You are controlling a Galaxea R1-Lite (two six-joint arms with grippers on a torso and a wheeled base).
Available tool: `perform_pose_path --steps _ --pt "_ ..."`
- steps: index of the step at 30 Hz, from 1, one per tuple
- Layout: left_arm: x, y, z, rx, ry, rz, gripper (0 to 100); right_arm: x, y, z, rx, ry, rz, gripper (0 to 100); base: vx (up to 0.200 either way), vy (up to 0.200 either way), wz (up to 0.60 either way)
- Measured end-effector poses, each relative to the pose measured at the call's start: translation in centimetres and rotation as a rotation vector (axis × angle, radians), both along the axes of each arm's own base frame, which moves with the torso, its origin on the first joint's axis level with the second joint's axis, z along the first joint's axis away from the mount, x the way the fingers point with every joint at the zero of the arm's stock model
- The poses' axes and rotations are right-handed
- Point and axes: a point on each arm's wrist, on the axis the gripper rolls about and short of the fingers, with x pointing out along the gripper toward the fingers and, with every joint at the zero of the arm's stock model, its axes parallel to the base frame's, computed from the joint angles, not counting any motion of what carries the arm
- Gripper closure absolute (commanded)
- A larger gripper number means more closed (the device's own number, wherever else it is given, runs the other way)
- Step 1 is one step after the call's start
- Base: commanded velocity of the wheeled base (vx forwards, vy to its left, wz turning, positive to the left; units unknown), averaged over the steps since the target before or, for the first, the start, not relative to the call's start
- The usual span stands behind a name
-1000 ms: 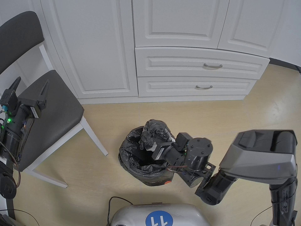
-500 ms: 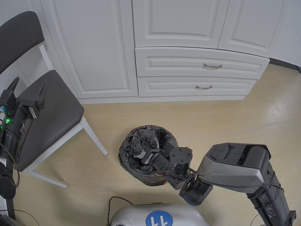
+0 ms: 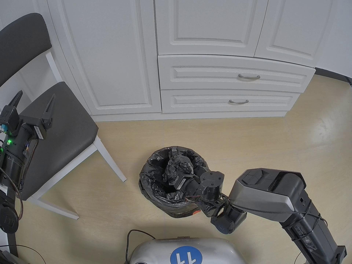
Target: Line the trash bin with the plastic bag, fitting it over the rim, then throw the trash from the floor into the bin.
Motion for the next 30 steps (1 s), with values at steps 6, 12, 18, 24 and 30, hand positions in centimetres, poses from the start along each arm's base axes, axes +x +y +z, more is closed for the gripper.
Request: perform_pose_path --steps 6,12,18,24,30 --pt "0.0 0.0 0.0 0.0 0.001 0.0 0 0.0 0.0 -0.3 -0.004 0.004 0.0 100 0.0 0.0 0.0" --pt "0.0 0.0 0.0 0.001 0.002 0.0 0 -0.5 0.3 -0.4 -0.011 0.009 0.01 100 0.0 0.0 0.0" --pt "0.0 0.0 -0.1 0.0 0.002 0.0 0 -1.1 0.7 -0.5 -0.022 0.013 0.003 0 0.0 0.0 0.0" --pt "0.0 0.0 0.0 0.0 0.001 0.0 0 -1.3 1.1 -0.2 -0.013 0.0 0.003 0 0.0 0.0 0.0" --pt "0.0 0.0 0.0 0.0 0.001 -0.002 0 -1.4 1.0 0.2 -0.008 -0.006 0.002 0 0.0 0.0 0.0"
